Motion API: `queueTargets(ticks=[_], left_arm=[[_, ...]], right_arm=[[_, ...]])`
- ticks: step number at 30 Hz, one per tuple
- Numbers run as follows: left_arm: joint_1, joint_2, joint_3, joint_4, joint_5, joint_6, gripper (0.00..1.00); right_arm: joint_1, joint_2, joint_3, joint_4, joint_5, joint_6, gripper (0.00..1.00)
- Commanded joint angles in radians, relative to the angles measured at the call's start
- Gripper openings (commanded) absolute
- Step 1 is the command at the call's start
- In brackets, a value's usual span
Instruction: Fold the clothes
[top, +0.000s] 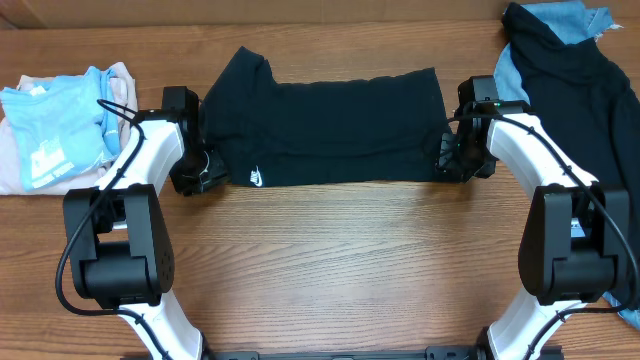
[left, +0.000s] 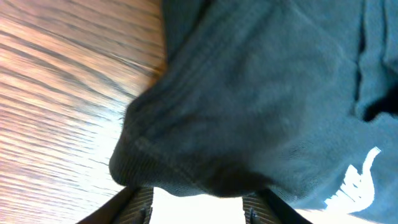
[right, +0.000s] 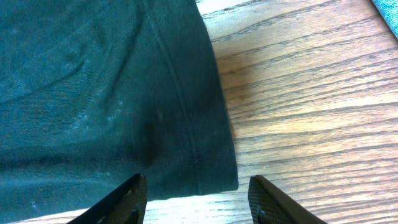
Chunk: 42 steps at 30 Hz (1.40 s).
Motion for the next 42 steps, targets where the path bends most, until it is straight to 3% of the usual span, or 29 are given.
queueTargets(ticks=[1, 4, 8, 17, 33, 42], left_arm=[[0.005, -0.025, 0.022, 0.007, -0.069, -0.032, 0.36], [0.005, -0.025, 0.022, 0.01, -0.075, -0.031, 0.2], [0.005, -0.025, 0.022, 0.013, -0.138, -0.031, 0.1], [0.007, -0.025, 0.022, -0.017, -0.315, -0.032, 0.13], [0.003, -0.029, 0.022, -0.092, -0.293, -0.031, 0.16], [0.003, -0.029, 0.021, -0.098, -0.293, -0.031, 0.16]], right_arm=[[-0.003, 0.003, -0.005, 0.003, -0.006, -0.002, 0.56], [-0.003, 0.003, -0.005, 0.002, -0.006, -0.002, 0.56], [-0.003, 0.003, -0.005, 0.002, -0.006, -0.002, 0.56], [-0.003, 0.003, -0.005, 0.003, -0.006, -0.003, 0.56], [-0.003, 0.003, -0.013, 0.008, -0.072, -0.003, 0.56], [-0.003, 0.004, -0.172, 0.18, -0.096, -0.003, 0.55]])
